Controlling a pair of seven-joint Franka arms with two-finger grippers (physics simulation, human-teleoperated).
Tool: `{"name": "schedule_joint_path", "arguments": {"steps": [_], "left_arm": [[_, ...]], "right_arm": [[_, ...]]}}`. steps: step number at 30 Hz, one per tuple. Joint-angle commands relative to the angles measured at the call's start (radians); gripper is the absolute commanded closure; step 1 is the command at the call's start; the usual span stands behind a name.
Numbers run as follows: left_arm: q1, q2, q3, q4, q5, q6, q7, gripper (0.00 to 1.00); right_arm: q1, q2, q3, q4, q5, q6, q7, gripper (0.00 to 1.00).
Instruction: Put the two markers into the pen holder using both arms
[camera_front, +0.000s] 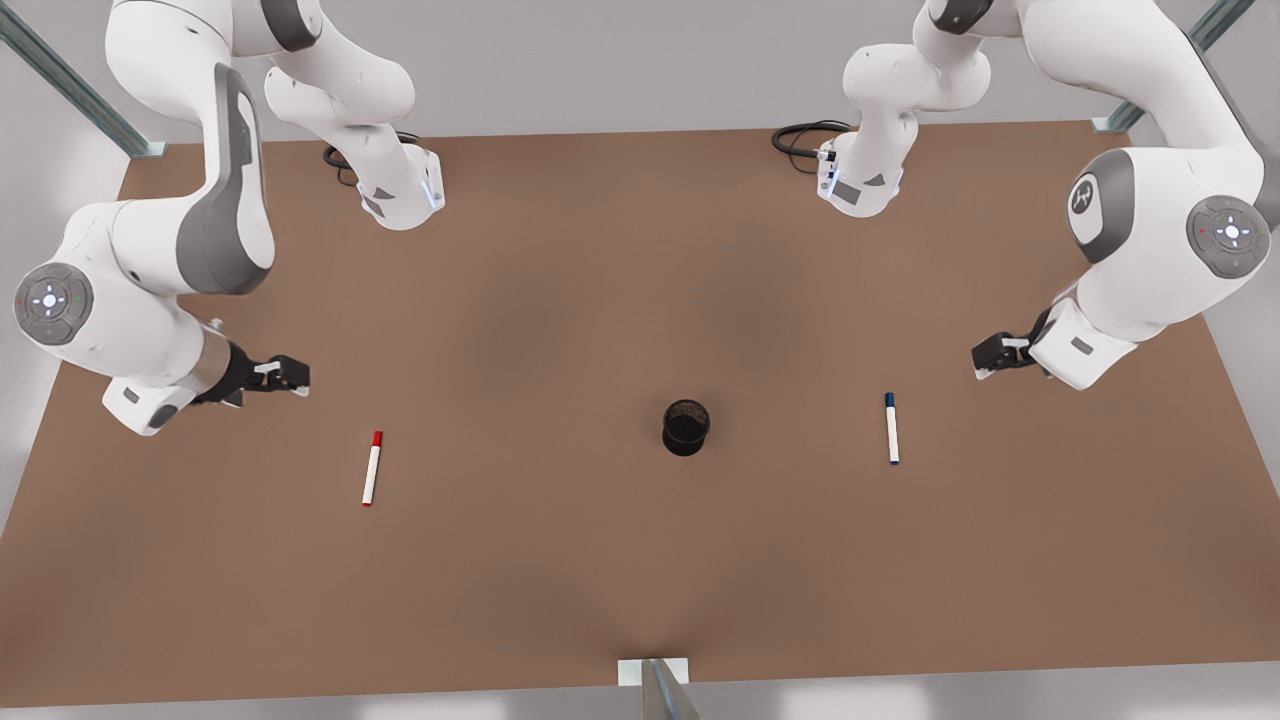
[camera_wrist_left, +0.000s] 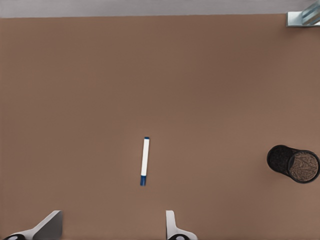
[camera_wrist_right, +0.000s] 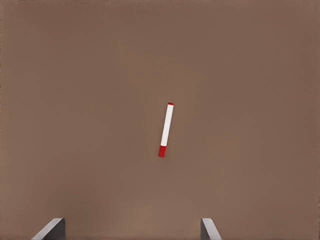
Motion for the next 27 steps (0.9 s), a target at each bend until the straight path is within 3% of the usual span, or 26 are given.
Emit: {"name": "schedule_joint_path", "arguments": {"steps": [1,5,9,14,19,20,22,24,27], "left_arm": [[0.0,0.004,0.0,0.001,0.003,0.012,0.026,0.0],[0.004,0.089,0.0,-0.013,-0.003,0.104,0.029,0.0],[0.035,0.139,0.0,-0.265,-0.061,0.484,0.069,0.0],[0.044,0.165,0.0,-0.397,-0.058,0.638,0.095,0.0],[0.043,0.185,0.0,-0.498,-0.063,0.776,0.092,0.0],[0.04,0.195,0.0,-0.499,-0.064,0.78,0.09,0.04],[0.037,0.206,0.0,-0.506,-0.064,0.785,0.089,0.24],[0.034,0.223,0.0,-0.526,-0.064,0.811,0.087,0.24],[0.027,0.258,-0.001,-0.526,-0.066,0.832,0.082,0.26]], "right_arm": [[0.002,0.003,0.003,0.015,-0.003,0.013,0.033,0.0],[0.005,0.007,0.004,0.015,-0.003,0.024,0.092,0.0],[0.002,0.014,0.004,0.015,-0.001,0.024,0.089,0.0],[-0.001,0.027,0.0,0.015,0.0,0.027,0.087,0.0],[-0.002,0.127,-0.003,0.014,-0.005,0.183,0.101,0.0],[-0.016,0.167,-0.003,0.014,-0.005,0.22,0.101,0.0],[-0.057,0.247,0.0,0.007,-0.005,0.288,0.077,0.0],[-0.024,0.391,0.003,0.007,-0.006,0.435,0.1,0.0],[-0.034,0.411,0.003,0.007,-0.001,0.444,0.103,0.0]]}}
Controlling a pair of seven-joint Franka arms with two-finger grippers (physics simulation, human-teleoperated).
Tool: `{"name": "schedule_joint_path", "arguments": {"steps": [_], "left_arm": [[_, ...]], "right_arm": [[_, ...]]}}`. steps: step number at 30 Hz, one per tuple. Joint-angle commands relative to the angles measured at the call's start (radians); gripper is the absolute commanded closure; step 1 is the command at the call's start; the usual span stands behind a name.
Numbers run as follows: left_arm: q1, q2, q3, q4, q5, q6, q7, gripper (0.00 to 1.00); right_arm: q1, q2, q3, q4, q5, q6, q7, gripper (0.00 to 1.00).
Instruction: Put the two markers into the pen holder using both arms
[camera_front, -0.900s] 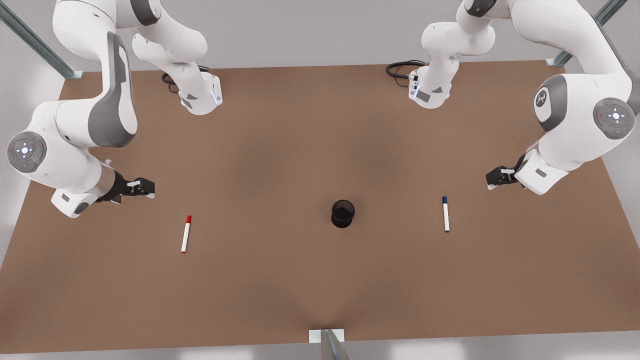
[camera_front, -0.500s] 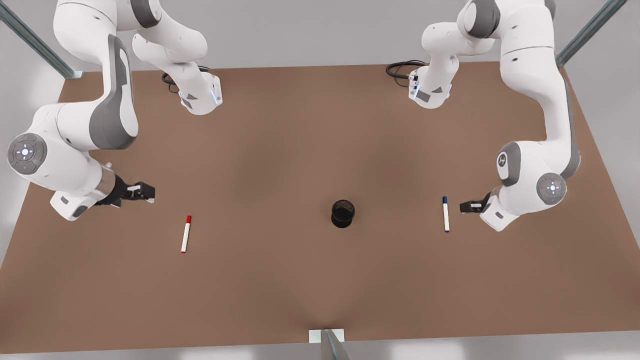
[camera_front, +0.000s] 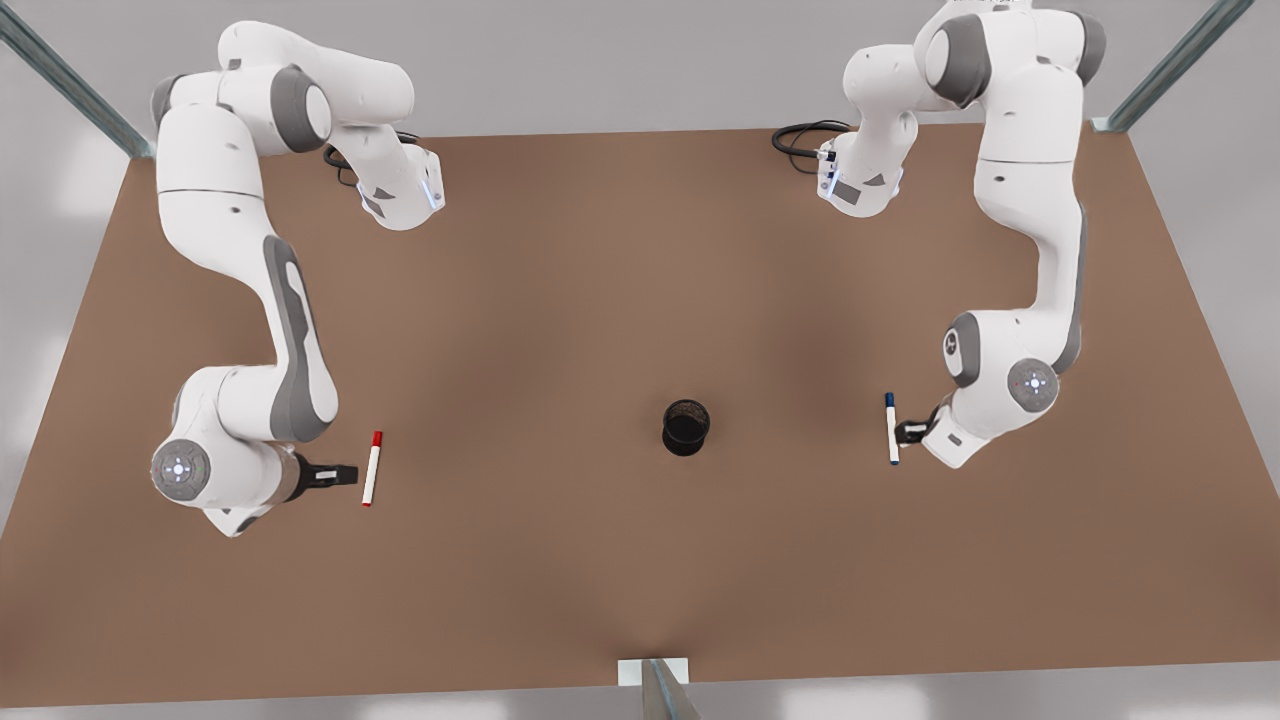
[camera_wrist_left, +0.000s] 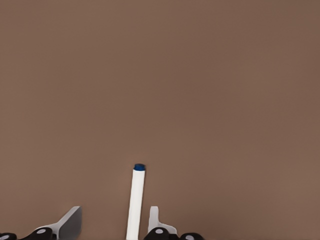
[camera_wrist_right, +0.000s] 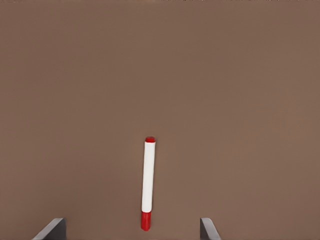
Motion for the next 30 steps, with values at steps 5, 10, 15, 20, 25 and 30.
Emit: {"name": "schedule_joint_path", "arguments": {"steps": [5,10,15,20,25,30], "left_arm": [[-0.011,0.05,-0.002,-0.001,-0.001,0.088,-0.005,0.27],[-0.012,0.082,-0.002,-0.001,0.0,0.089,0.024,0.31],[-0.026,0.11,-0.002,0.003,0.006,0.094,0.06,0.35],[-0.026,0.128,-0.002,0.001,0.006,0.111,0.06,0.39],[-0.024,0.128,-0.002,0.003,0.006,0.111,0.058,0.42],[-0.024,0.134,-0.002,0.003,0.005,0.111,0.058,0.52]], "right_arm": [[0.009,0.028,0.003,-0.01,0.004,0.142,0.05,0.0],[0.024,0.039,0.004,-0.119,0.003,0.225,0.066,0.0],[0.015,0.037,0.004,-0.171,0.003,0.266,0.066,0.0],[0.008,0.048,0.004,-0.24,0.003,0.354,0.064,0.0],[-0.005,0.067,0.004,-0.256,0.003,0.4,0.06,0.07],[-0.008,0.073,0.004,-0.253,0.003,0.411,0.063,0.4]]}}
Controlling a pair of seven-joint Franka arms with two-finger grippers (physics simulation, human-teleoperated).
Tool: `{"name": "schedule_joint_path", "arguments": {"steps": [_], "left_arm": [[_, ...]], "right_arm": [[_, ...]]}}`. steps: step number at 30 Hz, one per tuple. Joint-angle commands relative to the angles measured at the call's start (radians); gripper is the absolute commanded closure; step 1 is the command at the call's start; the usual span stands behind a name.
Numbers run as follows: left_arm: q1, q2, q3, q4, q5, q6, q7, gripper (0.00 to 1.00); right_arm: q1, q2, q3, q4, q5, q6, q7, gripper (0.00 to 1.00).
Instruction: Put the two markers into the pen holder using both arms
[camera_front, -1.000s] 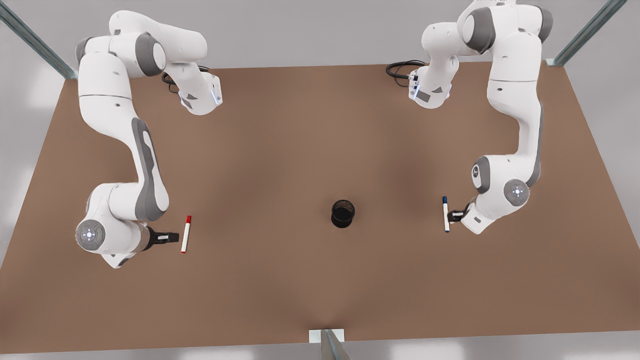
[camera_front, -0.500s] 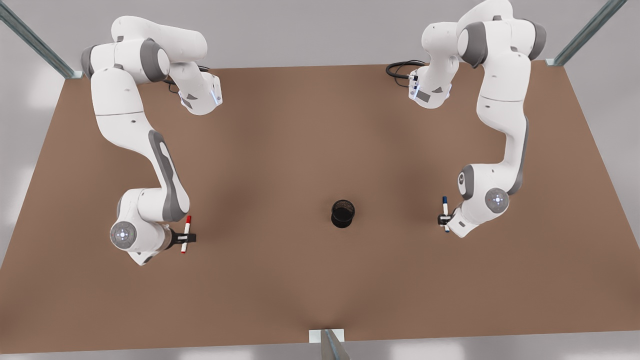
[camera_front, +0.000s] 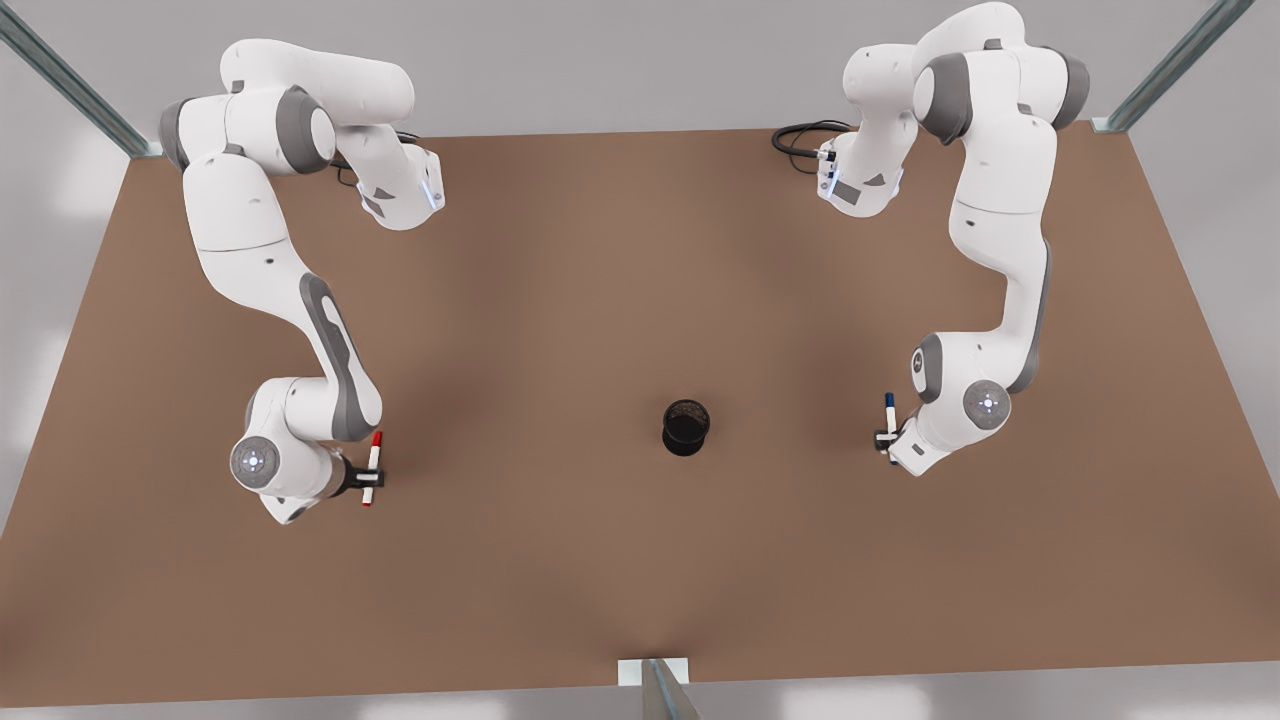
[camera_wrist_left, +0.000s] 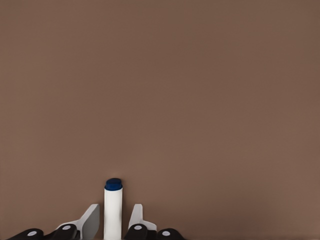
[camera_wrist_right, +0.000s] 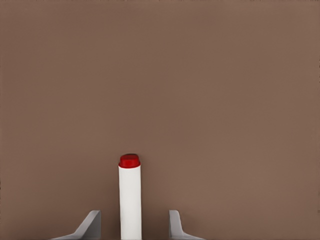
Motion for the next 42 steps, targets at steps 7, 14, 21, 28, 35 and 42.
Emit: {"name": "schedule_joint_path", "arguments": {"steps": [7,14,21,28,35,42], "left_arm": [[0.0,0.011,0.0,0.003,-0.001,0.002,0.015,0.57],[0.0,0.011,0.0,0.005,-0.003,0.002,0.012,0.67],[0.0,0.013,0.0,0.003,-0.003,0.002,0.009,0.72],[-0.002,0.011,-0.002,0.005,-0.004,0.002,0.006,0.77],[0.0,-0.003,0.0,0.008,-0.003,-0.005,0.015,0.79],[0.009,-0.078,0.002,0.008,-0.001,-0.074,0.107,0.79]], "right_arm": [[0.005,0.025,0.0,0.024,0.0,0.032,0.007,0.49],[0.006,0.041,0.0,0.027,0.0,0.044,0.01,0.68],[0.019,0.021,0.014,0.041,0.0,0.03,0.009,0.79],[0.017,-0.156,0.113,0.078,-0.002,-0.112,0.009,0.79],[0.095,-0.205,0.353,0.191,-0.008,-0.056,0.226,0.79],[0.328,-0.17,0.354,0.276,-0.004,0.312,0.312,0.79]]}}
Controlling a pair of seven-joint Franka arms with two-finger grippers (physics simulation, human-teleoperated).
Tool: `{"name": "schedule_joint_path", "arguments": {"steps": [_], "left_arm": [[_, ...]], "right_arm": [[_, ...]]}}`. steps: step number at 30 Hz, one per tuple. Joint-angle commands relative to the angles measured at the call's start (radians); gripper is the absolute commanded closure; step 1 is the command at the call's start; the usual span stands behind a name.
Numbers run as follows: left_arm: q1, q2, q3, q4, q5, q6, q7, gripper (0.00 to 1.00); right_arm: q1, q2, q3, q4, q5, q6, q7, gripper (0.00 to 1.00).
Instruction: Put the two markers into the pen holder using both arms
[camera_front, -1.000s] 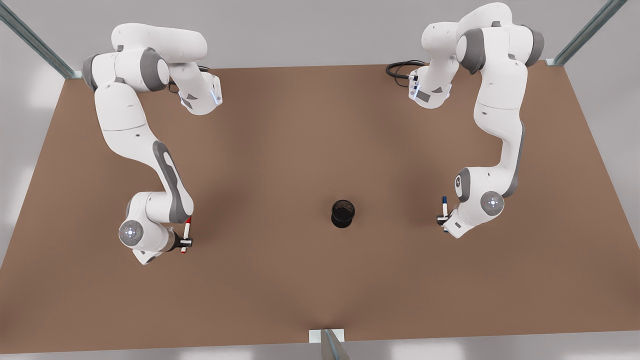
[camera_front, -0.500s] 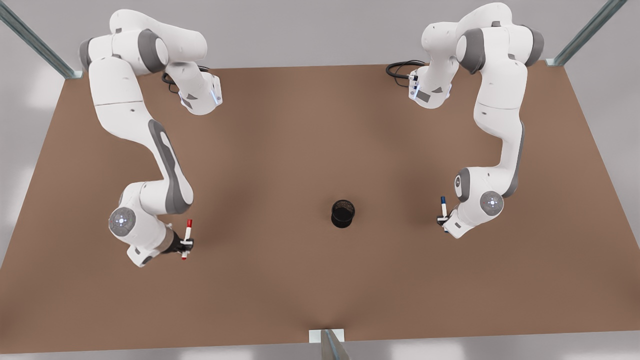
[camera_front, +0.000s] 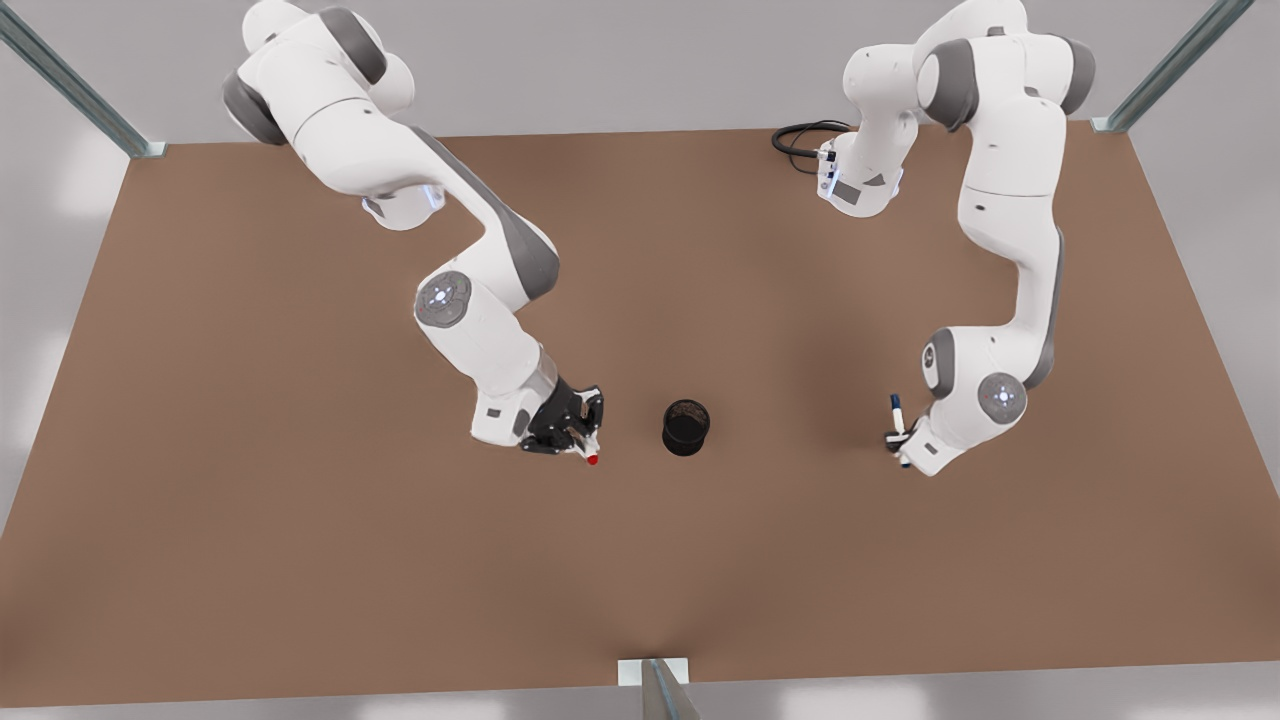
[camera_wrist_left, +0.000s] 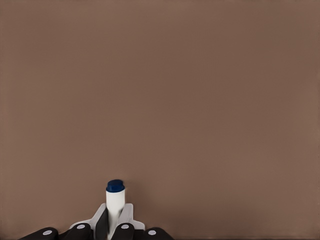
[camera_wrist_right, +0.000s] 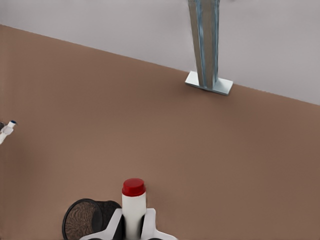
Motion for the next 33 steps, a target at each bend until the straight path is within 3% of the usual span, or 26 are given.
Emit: {"name": "schedule_joint_path", "arguments": {"steps": [1,6,9,11,17,33], "left_arm": [[0.006,-0.02,0.001,0.0,-0.015,-0.046,0.139,0.79],[0.007,-0.132,-0.004,0.007,-0.018,-0.195,0.199,0.79],[0.009,-0.184,-0.004,0.02,-0.083,-0.267,0.286,0.79],[0.009,-0.202,-0.002,0.039,-0.136,-0.34,0.331,0.79],[0.0,-0.202,-0.004,0.039,-0.138,-0.34,0.331,0.79],[-0.007,-0.196,-0.006,0.036,-0.158,-0.34,0.326,0.79]], "right_arm": [[0.045,0.012,0.001,0.002,-0.016,0.238,0.26,0.79],[0.177,0.127,-0.031,0.003,-0.052,0.597,0.263,0.79],[0.236,0.223,-0.051,0.144,-0.116,0.641,0.26,0.79],[0.309,0.276,-0.133,0.14,-0.15,0.744,0.26,0.79],[0.319,0.312,-0.176,-0.004,-0.199,1.002,0.254,0.79],[0.327,0.269,-0.18,-0.238,-0.202,1.112,0.24,0.79]]}}
